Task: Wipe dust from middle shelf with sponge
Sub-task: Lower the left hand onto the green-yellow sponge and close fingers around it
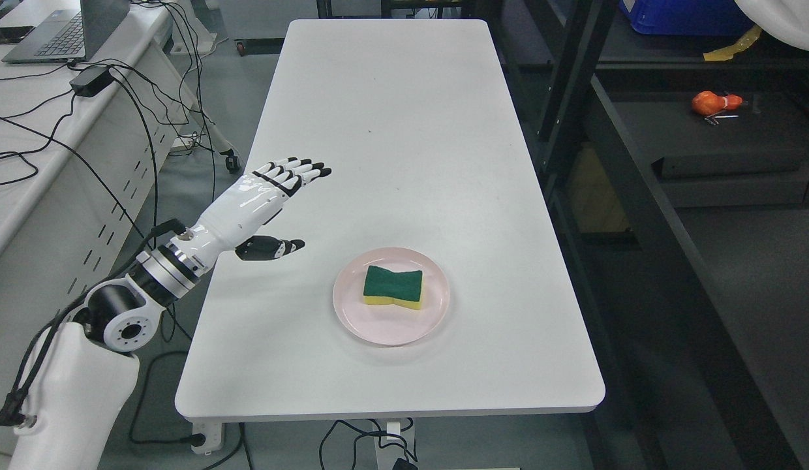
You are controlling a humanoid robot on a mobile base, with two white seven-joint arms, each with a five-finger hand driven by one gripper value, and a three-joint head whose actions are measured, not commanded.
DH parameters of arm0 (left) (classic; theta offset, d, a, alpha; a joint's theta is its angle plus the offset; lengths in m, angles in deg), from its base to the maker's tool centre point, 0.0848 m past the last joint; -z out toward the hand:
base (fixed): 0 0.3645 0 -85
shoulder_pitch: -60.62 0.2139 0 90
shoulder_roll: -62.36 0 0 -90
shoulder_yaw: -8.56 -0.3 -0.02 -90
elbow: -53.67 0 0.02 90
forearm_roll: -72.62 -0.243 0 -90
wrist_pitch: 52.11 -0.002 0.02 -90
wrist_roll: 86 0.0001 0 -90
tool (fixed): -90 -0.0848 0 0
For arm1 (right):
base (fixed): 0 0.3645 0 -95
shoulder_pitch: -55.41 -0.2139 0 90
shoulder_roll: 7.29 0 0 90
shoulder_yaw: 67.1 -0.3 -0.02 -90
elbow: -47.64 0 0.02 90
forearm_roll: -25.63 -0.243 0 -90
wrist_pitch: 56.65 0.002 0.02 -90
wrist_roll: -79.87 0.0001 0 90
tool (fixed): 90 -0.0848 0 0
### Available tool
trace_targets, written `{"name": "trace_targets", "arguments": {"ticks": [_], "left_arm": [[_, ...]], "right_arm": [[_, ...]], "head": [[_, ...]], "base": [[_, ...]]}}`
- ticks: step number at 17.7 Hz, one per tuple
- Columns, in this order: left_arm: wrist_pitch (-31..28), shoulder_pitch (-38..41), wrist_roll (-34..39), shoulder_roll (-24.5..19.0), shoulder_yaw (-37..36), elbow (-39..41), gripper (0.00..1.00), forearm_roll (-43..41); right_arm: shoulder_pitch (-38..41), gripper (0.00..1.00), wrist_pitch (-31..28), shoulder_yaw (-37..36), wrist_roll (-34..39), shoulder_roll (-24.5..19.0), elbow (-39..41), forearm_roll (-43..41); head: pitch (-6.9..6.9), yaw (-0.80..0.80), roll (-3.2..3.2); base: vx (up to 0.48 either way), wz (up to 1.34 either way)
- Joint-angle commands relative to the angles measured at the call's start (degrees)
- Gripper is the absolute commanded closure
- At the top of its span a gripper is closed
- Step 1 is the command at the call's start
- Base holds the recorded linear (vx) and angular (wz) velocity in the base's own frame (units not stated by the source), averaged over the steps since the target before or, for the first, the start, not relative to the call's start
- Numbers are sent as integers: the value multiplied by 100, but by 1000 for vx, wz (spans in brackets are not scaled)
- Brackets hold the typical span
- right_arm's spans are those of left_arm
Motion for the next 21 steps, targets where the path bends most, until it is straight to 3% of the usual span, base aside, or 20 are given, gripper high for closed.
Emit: {"name": "trace_targets", "arguments": {"ticks": [1, 5, 15, 21], "left_arm": [[37, -579, -261, 383, -2012, -588, 2, -853], [257, -579, -605, 507, -2206, -553, 4, -898], [195, -693, -614, 516, -2013, -641, 5, -1688], [195, -658, -1237, 604, -1627, -676, 23, -1671]], "right_arm": [[0, 0, -3, -1, 3, 100, 100, 0], [0, 0, -3, -1, 3, 100, 100, 0], [0, 0, -3, -1, 3, 100, 100, 0], [0, 0, -3, -1, 3, 100, 100, 0]], "head": [[0, 0, 0], [0, 0, 0], [0, 0, 0], [0, 0, 0]], "base": [[0, 0], [0, 0], [0, 0], [0, 0]]}}
